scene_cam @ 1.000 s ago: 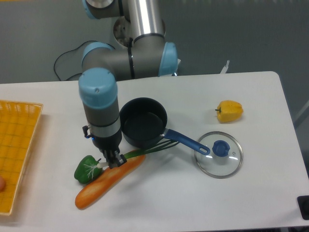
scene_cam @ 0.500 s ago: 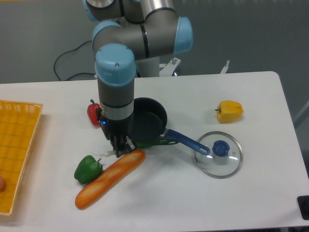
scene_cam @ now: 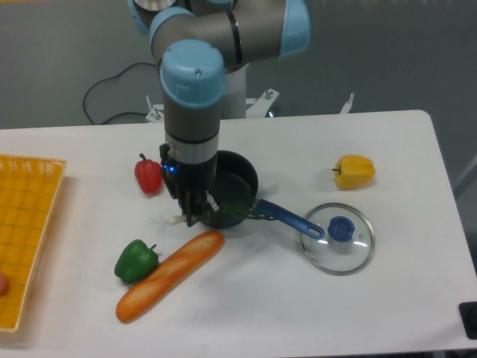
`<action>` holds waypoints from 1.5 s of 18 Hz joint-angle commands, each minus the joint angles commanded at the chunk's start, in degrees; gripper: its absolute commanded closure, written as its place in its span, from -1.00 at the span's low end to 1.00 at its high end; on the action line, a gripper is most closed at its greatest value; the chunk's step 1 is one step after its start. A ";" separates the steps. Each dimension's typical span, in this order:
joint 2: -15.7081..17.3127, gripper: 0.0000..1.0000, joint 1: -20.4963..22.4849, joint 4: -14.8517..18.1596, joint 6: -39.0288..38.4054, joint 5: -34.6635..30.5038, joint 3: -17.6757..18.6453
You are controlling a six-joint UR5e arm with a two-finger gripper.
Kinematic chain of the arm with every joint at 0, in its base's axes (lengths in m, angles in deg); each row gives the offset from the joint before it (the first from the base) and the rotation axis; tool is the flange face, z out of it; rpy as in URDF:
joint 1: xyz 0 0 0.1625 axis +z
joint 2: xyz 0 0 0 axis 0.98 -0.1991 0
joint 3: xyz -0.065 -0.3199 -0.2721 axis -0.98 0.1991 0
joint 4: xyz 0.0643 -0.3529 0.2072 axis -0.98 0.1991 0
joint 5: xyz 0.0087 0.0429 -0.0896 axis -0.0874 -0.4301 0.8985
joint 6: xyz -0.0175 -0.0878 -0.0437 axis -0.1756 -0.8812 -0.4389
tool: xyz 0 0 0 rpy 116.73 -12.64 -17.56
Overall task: Pick up the green onion
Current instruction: 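Lift the green onion up above the black saucepan, then hold the green onion raised above the saucepan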
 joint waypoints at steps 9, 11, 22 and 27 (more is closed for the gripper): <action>1.76 1.00 0.62 1.50 0.00 1.14 0.00; 2.81 1.00 1.05 2.55 -0.09 2.10 0.00; 3.78 1.00 1.94 3.78 -0.09 3.43 0.26; 3.17 1.00 1.67 3.43 0.35 3.34 1.05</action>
